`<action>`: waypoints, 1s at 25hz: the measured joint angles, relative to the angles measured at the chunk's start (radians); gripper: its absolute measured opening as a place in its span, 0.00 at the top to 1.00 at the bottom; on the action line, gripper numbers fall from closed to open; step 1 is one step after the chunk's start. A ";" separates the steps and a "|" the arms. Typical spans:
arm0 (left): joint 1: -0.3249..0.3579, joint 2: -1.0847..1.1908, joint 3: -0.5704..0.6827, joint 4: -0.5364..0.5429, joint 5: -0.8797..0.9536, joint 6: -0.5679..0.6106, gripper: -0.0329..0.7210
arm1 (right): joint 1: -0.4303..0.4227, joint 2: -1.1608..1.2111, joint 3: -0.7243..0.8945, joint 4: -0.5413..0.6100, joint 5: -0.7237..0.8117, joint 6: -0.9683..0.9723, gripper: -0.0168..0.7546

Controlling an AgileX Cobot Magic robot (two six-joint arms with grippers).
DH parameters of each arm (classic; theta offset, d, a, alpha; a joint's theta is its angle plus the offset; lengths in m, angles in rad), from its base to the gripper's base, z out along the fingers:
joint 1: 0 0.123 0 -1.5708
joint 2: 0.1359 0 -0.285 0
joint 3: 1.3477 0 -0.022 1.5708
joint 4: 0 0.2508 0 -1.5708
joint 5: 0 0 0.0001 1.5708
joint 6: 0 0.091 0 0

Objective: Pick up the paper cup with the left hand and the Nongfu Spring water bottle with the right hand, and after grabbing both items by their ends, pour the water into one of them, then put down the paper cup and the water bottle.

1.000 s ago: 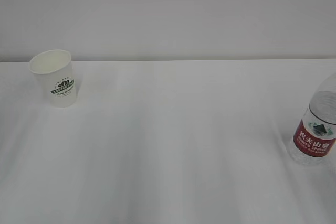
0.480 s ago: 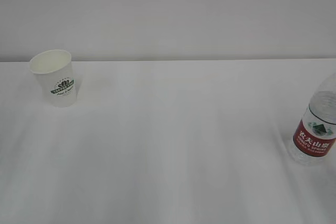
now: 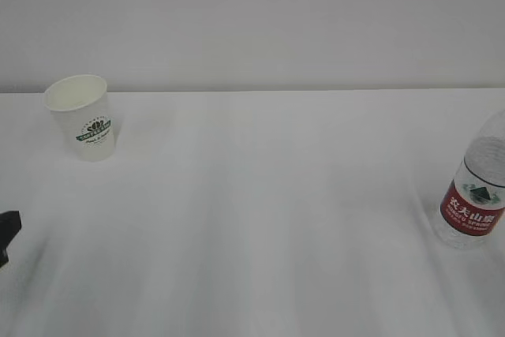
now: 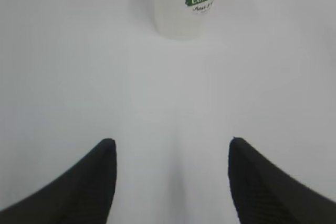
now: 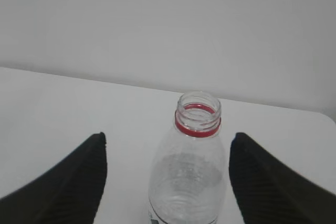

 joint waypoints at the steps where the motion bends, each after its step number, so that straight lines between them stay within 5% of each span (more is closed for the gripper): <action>1: -0.004 0.036 0.022 0.002 -0.069 0.000 0.31 | 0.000 0.000 0.002 0.000 0.000 0.000 0.27; 6: -0.007 0.192 0.039 0.070 -0.226 0.031 0.31 | 0.000 0.000 0.016 -0.002 -0.003 0.000 0.27; 25: -0.007 0.231 0.039 0.127 -0.250 0.053 0.31 | 0.000 0.191 0.077 0.009 -0.182 0.117 0.27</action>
